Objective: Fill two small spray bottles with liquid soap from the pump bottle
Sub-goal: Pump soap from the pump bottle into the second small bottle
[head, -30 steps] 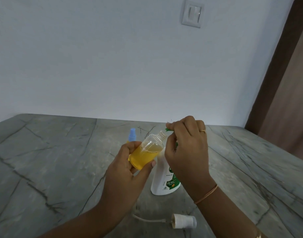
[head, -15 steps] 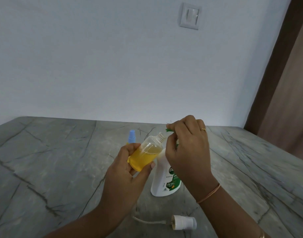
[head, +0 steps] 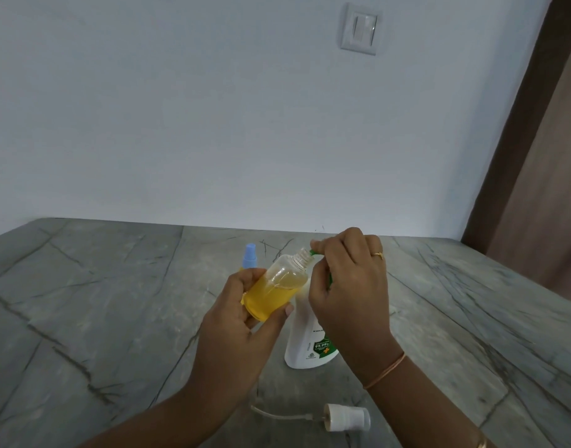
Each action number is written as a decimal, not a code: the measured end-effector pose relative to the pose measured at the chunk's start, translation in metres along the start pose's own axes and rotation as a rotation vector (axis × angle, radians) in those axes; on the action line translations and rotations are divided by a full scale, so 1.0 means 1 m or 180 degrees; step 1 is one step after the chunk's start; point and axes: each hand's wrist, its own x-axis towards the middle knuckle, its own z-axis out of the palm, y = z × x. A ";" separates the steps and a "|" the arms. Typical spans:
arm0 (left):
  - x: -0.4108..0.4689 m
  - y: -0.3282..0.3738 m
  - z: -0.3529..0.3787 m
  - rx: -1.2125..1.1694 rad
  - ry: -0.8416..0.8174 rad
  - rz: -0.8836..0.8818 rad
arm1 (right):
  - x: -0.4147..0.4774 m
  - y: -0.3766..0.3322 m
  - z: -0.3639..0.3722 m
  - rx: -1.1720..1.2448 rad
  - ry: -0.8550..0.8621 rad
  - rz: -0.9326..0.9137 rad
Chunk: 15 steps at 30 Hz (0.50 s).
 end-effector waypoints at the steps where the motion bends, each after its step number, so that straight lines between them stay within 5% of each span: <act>1: 0.000 0.000 0.000 -0.0013 -0.0002 0.0003 | 0.001 0.000 -0.001 -0.0015 -0.0002 -0.0008; 15: 0.000 0.001 0.001 0.0018 -0.0025 0.0008 | 0.011 0.002 -0.004 -0.0069 -0.0033 -0.0041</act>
